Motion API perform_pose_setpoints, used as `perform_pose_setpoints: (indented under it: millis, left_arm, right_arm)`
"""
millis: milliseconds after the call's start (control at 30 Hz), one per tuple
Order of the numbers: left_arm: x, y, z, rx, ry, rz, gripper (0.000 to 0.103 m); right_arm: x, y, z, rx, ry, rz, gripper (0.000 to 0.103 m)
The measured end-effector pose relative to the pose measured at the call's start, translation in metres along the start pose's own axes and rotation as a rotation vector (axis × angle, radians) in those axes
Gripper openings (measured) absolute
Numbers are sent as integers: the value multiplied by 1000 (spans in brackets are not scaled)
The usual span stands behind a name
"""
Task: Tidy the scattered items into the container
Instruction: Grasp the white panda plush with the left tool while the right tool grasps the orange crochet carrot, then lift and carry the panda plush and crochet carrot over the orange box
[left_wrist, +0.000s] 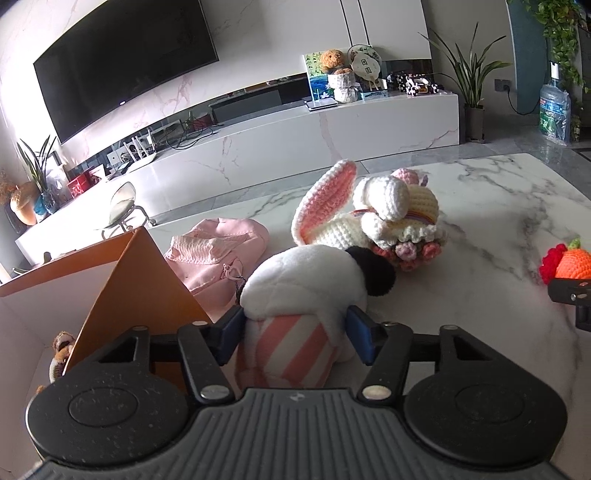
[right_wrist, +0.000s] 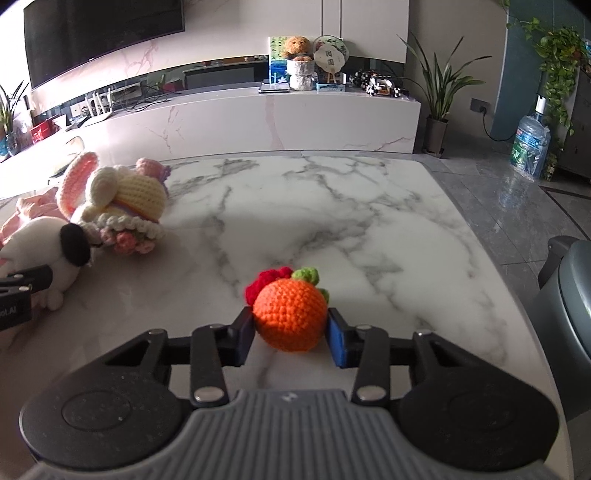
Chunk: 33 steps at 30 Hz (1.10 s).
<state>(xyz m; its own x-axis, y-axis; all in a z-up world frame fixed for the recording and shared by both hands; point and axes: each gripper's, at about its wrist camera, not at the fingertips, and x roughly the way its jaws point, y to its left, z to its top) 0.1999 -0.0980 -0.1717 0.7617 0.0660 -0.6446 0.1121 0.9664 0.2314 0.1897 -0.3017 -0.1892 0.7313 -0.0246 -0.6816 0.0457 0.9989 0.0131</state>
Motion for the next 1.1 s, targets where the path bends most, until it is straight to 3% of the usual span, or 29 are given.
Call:
perform_pose_setpoints:
  millis: [233,333,400,500,667,767,1100]
  left_arm:
    - [-20,-1,-8,-1,17,-83,68]
    - [-25,-2,-12,0,-7,-54,76]
    - [-25,-3,-11,2,-10,-27,92]
    - [-19,-2,-8,-7,12,-29,93]
    - [-7,0,-6,-41,73,-82,91]
    - [-4,1,-8,-67,91,-106,81]
    - [-11,1,-9,-65,87,-121,70]
  right_arm:
    - [-17,5,-2,21,-3,27,44]
    - [-23,9,-4,23,-10,45,44]
    - [-24,12,-7,18,-9,58,44]
    - [-24,16,-9,13,-6,79,44]
    - [-21,21,-12,5,2,118,44]
    - [-19,24,-14,-3,9,137,44]
    - [-21,36,-16,-29,25,163,44]
